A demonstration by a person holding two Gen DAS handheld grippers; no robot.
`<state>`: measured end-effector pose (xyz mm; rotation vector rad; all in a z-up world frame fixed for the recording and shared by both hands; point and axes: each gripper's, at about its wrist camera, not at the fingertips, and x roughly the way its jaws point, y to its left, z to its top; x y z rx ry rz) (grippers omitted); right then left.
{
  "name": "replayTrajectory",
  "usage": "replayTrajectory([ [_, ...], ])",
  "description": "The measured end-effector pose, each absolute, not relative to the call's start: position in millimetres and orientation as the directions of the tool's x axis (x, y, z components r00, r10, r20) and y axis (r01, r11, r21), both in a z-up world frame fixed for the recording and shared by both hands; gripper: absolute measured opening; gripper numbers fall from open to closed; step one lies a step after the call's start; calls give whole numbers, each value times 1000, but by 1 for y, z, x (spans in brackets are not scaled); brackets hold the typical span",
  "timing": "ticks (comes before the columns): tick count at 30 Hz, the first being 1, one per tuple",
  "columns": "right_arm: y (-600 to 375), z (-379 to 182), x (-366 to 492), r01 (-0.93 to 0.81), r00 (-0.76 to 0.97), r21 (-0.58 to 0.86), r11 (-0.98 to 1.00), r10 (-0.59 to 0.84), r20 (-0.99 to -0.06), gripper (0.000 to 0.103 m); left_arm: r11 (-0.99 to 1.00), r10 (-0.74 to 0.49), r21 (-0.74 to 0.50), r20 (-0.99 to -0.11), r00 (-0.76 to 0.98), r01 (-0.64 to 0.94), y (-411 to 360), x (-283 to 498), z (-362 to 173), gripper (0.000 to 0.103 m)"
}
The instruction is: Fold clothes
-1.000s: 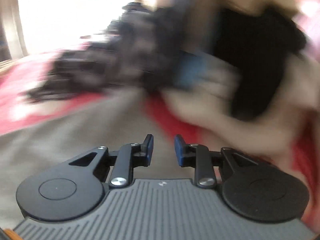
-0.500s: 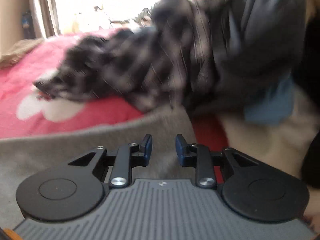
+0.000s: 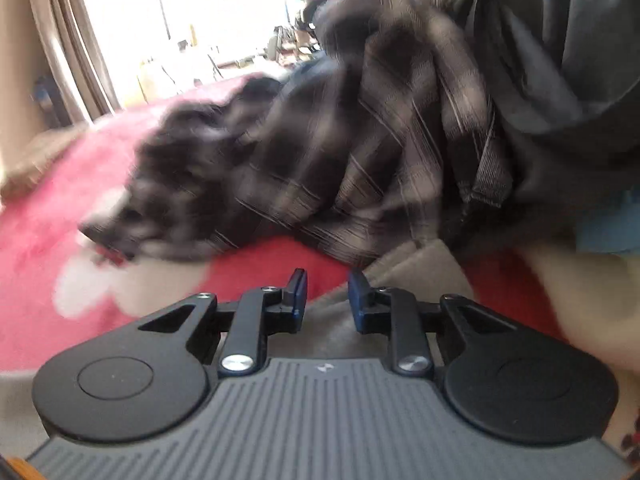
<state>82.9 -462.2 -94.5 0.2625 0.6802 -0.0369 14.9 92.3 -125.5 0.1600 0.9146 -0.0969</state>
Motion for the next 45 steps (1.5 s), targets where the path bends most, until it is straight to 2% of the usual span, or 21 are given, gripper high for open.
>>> replayTrajectory([
  [2,-441,-84,60,40,794,269,962,133,-594,24,984,-14,98,-791,612,150,92,16,-125,79],
  [5,-405,-74,26,-87,789,331,940,268,-552,35,987,-10,86,-801,598,133,92,19,-130,79],
  [6,-394,-76,19,-122,769,359,925,317,-555,42,989,-9,82,-803,596,126,93,19,-130,79],
  [7,-381,-82,15,-139,745,385,913,352,-566,44,989,-7,81,-803,596,120,93,20,-130,79],
  [15,-339,-108,-21,-146,654,485,862,451,-607,45,994,38,90,-795,606,56,97,16,-124,79],
  [20,-342,-99,-39,-156,665,483,862,453,-594,45,998,55,47,-802,595,-30,109,13,-119,79],
  [26,-359,-98,-62,-84,671,522,849,436,-600,45,995,86,34,-792,604,-96,124,6,-106,79],
  [32,-332,-73,-64,-204,656,443,873,458,-600,45,986,149,71,-778,610,-150,160,-12,-72,79],
  [38,-304,-46,-66,-327,639,351,878,479,-603,45,934,313,113,-716,624,-339,247,-54,-18,80],
  [41,-271,-29,-59,-451,586,329,829,554,-591,47,891,377,95,-703,603,-445,297,-86,-3,80],
  [45,-209,-17,-42,-609,436,356,709,674,-596,47,841,318,-37,-773,549,-540,352,-128,-20,84],
])
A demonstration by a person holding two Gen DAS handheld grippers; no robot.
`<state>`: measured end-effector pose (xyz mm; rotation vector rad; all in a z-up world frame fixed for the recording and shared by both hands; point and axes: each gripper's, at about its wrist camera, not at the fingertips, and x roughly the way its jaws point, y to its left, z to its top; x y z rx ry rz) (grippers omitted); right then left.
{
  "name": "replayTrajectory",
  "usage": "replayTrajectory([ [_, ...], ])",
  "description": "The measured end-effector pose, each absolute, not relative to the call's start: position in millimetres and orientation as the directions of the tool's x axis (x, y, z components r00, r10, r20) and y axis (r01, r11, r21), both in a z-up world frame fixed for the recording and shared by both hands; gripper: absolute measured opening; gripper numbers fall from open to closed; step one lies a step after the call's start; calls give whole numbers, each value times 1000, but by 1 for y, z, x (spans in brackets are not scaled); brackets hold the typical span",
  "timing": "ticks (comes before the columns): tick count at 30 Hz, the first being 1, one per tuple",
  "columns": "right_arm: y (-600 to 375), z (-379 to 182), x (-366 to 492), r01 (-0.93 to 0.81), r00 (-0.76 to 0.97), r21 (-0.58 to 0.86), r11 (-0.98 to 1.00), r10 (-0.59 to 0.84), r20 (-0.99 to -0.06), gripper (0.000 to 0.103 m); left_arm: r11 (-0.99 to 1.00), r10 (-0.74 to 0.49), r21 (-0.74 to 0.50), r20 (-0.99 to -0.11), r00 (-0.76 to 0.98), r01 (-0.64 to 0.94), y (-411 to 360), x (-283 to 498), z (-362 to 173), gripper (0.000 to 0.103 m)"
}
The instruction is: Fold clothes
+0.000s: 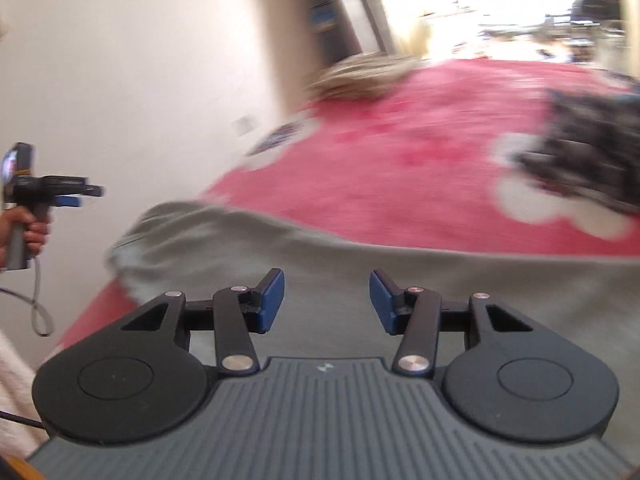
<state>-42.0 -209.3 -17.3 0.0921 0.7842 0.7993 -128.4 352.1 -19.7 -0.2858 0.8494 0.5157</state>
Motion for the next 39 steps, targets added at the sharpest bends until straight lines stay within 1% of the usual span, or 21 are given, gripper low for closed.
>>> replayTrajectory([
  [2,-178,-16,-36,-668,371,339,662,692,-619,47,815,220,-151,-813,539,-560,370,-141,-41,84],
  [4,-150,-16,-31,-716,316,324,619,700,-641,47,776,126,-255,-834,537,-577,383,-146,-65,84],
  [6,-126,-18,-28,-744,280,308,593,695,-662,47,720,41,-350,-841,540,-600,394,-148,-91,84],
  [9,-99,-24,-26,-756,257,296,584,681,-686,47,621,-60,-482,-815,576,-618,409,-153,-121,84],
  [13,-87,-33,-27,-718,248,353,601,694,-676,47,533,-69,-532,-803,592,-658,425,-150,-143,84],
  [15,-84,-36,-29,-710,262,351,610,692,-672,47,512,-75,-549,-795,602,-661,430,-147,-149,82],
  [17,-83,-41,-29,-698,277,349,626,684,-675,47,497,-54,-557,-786,616,-666,431,-144,-149,72],
  [18,-83,-44,-28,-690,280,348,635,678,-680,47,490,-42,-560,-781,623,-668,431,-143,-150,70],
  [20,-81,-52,-25,-677,281,343,652,659,-698,47,481,-13,-559,-775,632,-675,432,-140,-149,58],
  [21,-80,-56,-23,-673,278,339,657,650,-707,47,485,4,-555,-772,636,-676,431,-137,-149,51],
  [22,-79,-61,-23,-670,277,332,664,639,-718,47,489,18,-554,-766,643,-674,430,-136,-147,42],
  [23,-79,-65,-22,-668,278,323,671,627,-728,47,496,36,-555,-756,654,-668,428,-136,-144,37],
  [24,-78,-69,-21,-664,276,318,677,616,-737,47,519,58,-551,-740,670,-654,424,-135,-137,28],
  [25,-80,-72,-20,-657,277,316,685,609,-743,47,556,82,-537,-724,685,-634,417,-135,-126,24],
  [28,-91,-74,-17,-624,300,320,712,598,-743,47,657,107,-519,-653,749,-546,390,-131,-87,18],
  [30,-102,-72,-15,-598,323,328,731,595,-736,47,714,70,-534,-589,805,-453,366,-126,-56,16],
  [31,-108,-72,-14,-585,334,332,740,593,-732,47,740,42,-541,-557,830,-401,352,-122,-41,12],
  [33,-119,-70,-12,-558,357,340,757,589,-725,47,784,-53,-562,-486,873,-265,317,-115,-14,12],
  [36,-139,-67,-8,-512,398,350,784,578,-712,47,853,-232,-522,-381,895,0,241,-108,16,12],
  [38,-161,-62,-8,-466,445,355,810,562,-697,47,846,-381,-505,-346,857,172,185,-105,21,12],
  [39,-174,-61,-8,-439,469,358,824,550,-691,47,826,-471,-501,-362,805,258,155,-103,13,13],
])
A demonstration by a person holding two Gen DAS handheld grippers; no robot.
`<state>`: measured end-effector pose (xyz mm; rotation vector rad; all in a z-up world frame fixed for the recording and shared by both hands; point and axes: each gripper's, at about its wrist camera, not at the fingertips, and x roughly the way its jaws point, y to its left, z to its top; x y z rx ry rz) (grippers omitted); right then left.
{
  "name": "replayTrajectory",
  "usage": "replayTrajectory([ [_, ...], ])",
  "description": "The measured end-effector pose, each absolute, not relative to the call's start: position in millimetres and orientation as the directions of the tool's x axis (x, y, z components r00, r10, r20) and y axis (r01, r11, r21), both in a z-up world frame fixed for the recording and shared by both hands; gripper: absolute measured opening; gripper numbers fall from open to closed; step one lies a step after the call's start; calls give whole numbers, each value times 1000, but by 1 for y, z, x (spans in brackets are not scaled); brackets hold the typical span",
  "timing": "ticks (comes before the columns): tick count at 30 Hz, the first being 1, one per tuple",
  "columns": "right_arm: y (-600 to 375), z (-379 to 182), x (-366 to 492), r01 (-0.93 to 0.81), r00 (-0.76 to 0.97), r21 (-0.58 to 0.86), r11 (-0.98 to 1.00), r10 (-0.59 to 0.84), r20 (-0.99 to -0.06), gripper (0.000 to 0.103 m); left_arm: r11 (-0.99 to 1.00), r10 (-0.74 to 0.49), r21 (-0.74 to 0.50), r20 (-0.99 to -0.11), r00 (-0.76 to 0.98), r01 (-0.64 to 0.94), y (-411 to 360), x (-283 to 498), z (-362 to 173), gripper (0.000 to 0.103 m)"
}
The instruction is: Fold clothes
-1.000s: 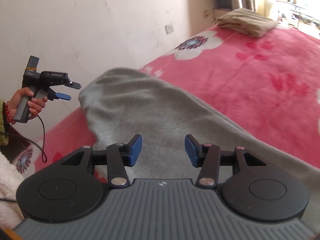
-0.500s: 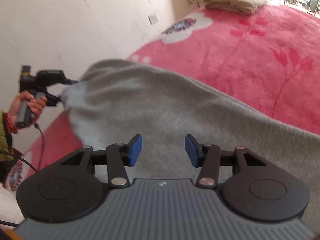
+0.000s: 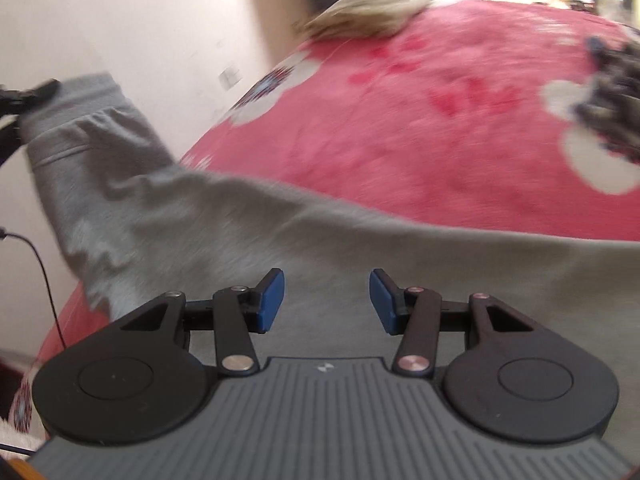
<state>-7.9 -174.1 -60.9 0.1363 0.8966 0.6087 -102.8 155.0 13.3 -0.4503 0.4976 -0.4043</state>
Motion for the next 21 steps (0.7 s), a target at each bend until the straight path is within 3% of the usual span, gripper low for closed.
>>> replayTrajectory([
  [3,-213,-59,-9,-351,533,363,863,503,-681,47,727,-682,-504,-446,580,467,69,-101,-21,22],
  [4,-226,-61,-11,-318,549,363,876,482,-683,47,714,-700,-495,-502,509,495,47,-105,-39,29],
  [6,-251,-66,-14,-250,570,369,895,445,-691,47,700,-698,-471,-609,376,537,10,-113,-73,34],
  [8,-273,-73,-18,-184,576,386,904,418,-703,47,678,-710,-491,-628,317,547,8,-113,-84,35],
  [9,-282,-75,-21,-163,578,400,902,416,-702,47,666,-718,-503,-633,290,550,8,-112,-89,42],
  [10,-290,-77,-25,-144,581,415,899,416,-700,47,666,-718,-502,-633,291,552,12,-109,-86,51],
  [11,-294,-77,-27,-142,580,439,887,435,-689,47,669,-716,-496,-631,299,554,18,-106,-81,53],
  [15,-293,-75,-30,-204,538,558,804,568,-622,47,728,-642,-386,-673,367,566,29,-73,-68,55],
  [18,-269,-78,-21,-282,451,625,728,676,-583,48,770,-572,-287,-706,418,570,34,-43,-59,64],
  [21,-243,-85,-17,-334,392,613,716,697,-601,49,803,-499,-185,-729,469,567,39,-14,-51,69],
])
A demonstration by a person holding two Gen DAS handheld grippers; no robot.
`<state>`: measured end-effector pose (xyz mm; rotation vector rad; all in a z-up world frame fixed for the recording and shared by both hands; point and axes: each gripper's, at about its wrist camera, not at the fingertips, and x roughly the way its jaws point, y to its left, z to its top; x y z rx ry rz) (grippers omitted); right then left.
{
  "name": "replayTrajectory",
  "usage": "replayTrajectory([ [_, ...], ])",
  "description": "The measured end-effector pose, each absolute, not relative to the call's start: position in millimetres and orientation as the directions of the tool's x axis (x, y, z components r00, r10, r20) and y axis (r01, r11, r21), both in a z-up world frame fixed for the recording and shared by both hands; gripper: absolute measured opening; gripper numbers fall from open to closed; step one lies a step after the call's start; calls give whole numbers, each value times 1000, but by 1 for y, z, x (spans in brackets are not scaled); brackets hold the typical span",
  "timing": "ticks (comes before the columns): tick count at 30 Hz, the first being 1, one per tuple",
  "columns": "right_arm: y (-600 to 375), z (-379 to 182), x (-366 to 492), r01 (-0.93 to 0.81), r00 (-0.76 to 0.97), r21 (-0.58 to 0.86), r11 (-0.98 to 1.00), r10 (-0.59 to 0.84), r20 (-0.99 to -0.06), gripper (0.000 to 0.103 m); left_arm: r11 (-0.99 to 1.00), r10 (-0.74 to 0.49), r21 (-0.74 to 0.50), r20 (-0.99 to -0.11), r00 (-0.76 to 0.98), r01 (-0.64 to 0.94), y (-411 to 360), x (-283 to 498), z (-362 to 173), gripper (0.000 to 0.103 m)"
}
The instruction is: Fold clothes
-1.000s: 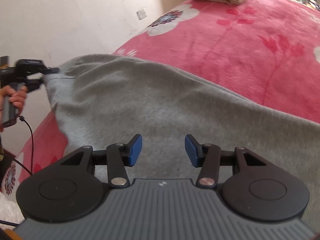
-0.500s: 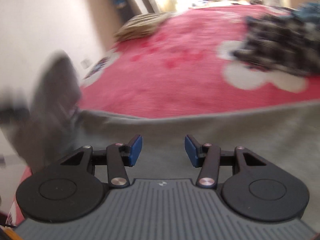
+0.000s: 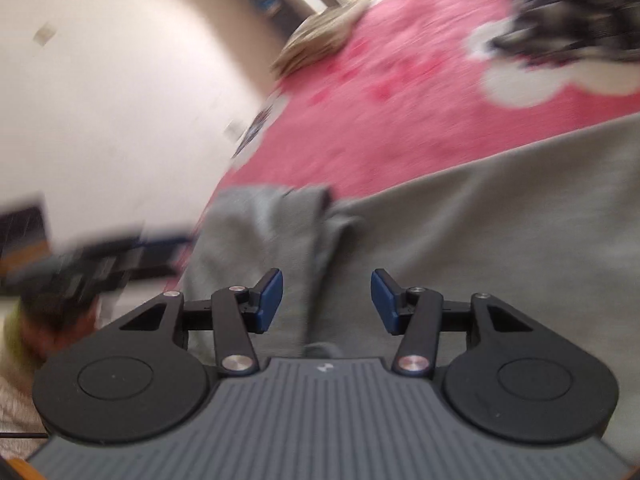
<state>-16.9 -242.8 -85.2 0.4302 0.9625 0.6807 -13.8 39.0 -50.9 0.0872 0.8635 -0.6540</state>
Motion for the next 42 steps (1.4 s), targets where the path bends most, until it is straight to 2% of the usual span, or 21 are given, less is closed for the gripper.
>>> replayTrajectory([
  [5,-199,-98,-10,-417,295,585,696,712,-637,48,768,-496,-170,-768,406,618,22,43,-76,71],
  [6,-195,-99,-10,-429,282,580,692,713,-642,44,753,-509,-181,-770,384,633,18,50,-83,72],
  [8,-189,-101,-11,-449,261,578,682,718,-645,29,720,-535,-218,-779,326,659,11,62,-99,72],
  [9,-190,-100,-13,-449,256,584,676,723,-641,23,710,-544,-242,-785,297,662,9,65,-107,69],
  [11,-192,-98,-16,-446,249,597,667,733,-632,19,698,-558,-279,-789,257,660,7,70,-119,50],
  [15,-198,-94,-23,-440,236,623,647,753,-614,3,678,-635,-383,-735,237,628,19,69,-112,30],
  [18,-203,-91,-28,-435,226,642,631,767,-600,3,653,-690,-444,-683,240,613,26,63,-99,32],
  [23,-210,-86,-37,-426,210,673,604,790,-576,2,687,-636,-389,-731,249,614,14,56,-118,36],
  [24,-211,-89,-36,-413,209,680,606,790,-576,3,704,-621,-384,-741,256,597,13,57,-124,40],
  [25,-213,-93,-35,-397,208,688,608,789,-578,3,719,-615,-386,-740,272,578,15,58,-124,45],
  [28,-218,-106,-32,-348,204,708,615,786,-583,3,750,-617,-380,-698,364,541,26,51,-107,46],
  [33,-222,-114,-33,-319,195,722,614,788,-584,3,762,-594,-300,-677,435,573,40,21,-85,47],
  [36,-222,-119,-33,-317,185,724,613,789,-586,4,769,-533,-186,-716,452,612,31,3,-108,48],
  [38,-220,-123,-25,-309,176,733,607,793,-583,9,766,-488,-106,-738,466,634,25,-9,-124,48],
  [41,-229,-119,-16,-271,183,747,607,795,-579,17,780,-499,-135,-723,477,611,28,-10,-128,51],
  [42,-234,-117,-15,-255,197,750,610,793,-577,33,780,-504,-143,-721,476,609,29,-9,-129,51],
])
